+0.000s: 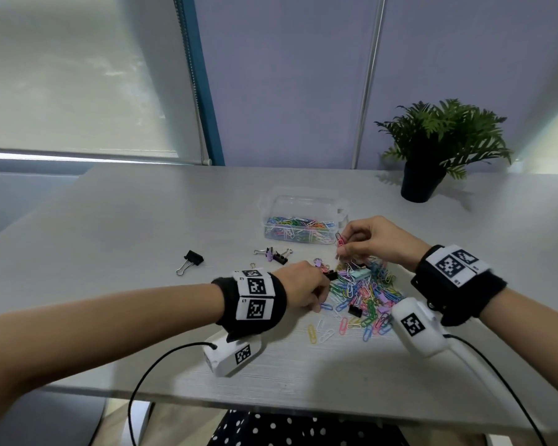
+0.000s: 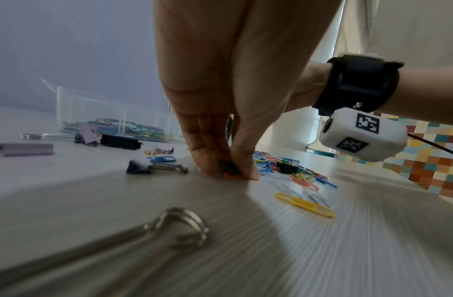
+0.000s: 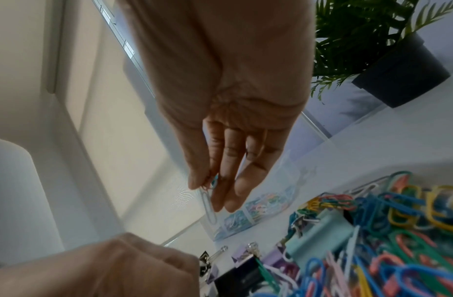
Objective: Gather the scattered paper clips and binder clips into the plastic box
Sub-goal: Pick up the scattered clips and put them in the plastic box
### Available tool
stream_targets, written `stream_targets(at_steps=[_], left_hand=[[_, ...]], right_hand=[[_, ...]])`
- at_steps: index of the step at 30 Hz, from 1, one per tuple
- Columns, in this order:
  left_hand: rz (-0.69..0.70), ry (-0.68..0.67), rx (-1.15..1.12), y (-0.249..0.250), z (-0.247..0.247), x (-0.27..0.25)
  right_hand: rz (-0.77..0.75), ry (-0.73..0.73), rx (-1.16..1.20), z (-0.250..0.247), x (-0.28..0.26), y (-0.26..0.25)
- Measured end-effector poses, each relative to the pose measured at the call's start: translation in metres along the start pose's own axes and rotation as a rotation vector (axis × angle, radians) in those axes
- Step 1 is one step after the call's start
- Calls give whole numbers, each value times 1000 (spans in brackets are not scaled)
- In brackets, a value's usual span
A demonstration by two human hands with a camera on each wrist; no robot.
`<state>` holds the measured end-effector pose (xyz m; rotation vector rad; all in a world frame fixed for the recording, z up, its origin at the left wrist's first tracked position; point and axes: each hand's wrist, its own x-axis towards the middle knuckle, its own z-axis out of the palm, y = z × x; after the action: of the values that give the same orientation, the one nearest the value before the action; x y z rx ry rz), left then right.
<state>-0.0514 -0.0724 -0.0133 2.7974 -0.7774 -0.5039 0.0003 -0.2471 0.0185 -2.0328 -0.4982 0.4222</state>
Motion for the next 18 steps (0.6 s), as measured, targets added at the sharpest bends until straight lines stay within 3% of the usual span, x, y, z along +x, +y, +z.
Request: stream_targets(at_steps=[7,11,18], left_hand=[[32,8,202,5,3,-3],[-19,-17,59,-10,-23,-7],[-197,322,-303,-72,-118,10]], right_hand=[[33,77,191,-3,17,-5],[11,132,259,-9,30,-13],[-9,208,198,-16,67,-24]])
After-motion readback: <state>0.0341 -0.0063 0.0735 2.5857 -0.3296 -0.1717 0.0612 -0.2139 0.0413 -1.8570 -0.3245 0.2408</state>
